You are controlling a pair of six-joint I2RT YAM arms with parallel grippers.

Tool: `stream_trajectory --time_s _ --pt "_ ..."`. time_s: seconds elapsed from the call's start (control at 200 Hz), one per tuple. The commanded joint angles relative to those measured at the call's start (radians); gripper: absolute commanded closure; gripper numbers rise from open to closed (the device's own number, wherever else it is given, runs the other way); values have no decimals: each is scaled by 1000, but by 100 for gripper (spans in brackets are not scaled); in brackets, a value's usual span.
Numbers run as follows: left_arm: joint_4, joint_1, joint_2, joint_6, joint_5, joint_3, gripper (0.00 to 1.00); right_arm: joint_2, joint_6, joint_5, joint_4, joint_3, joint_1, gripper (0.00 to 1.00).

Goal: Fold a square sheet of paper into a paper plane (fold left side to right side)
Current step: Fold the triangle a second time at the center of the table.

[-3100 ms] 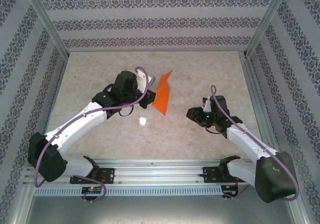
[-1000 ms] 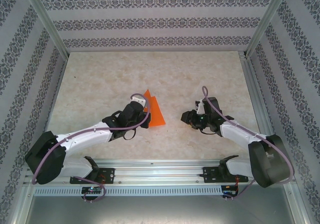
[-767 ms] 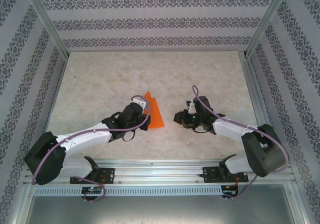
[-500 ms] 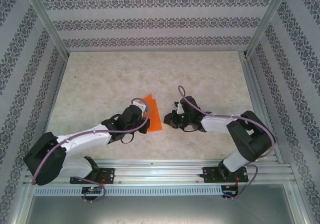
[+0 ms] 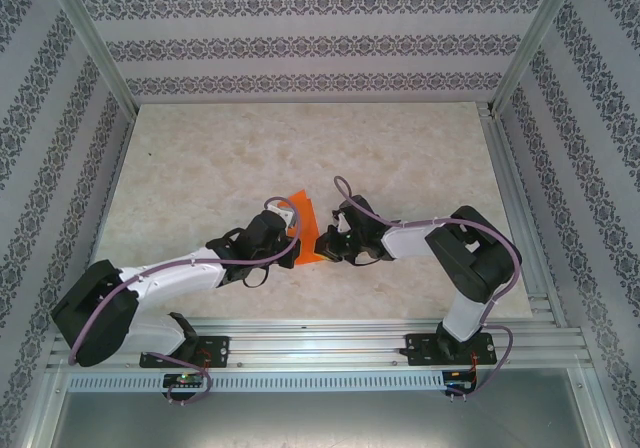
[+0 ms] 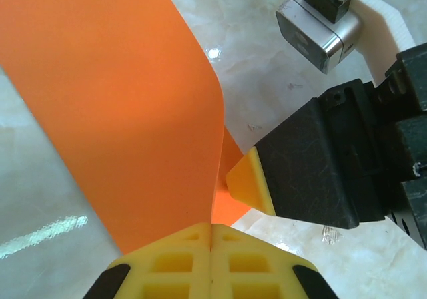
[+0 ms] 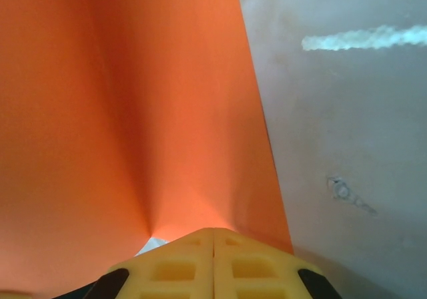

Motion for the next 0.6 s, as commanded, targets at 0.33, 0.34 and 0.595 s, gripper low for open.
stream_trajectory --time_s 0.33,0.34,0.595 --pt "-77 97 65 95 122 66 100 45 -104 121 -231 59 38 95" --pt "-79 99 67 97 124 67 100 46 -104 121 -231 59 38 95" --pt "-95 145 98 138 152 83 100 56 -110 119 -231 61 45 95"
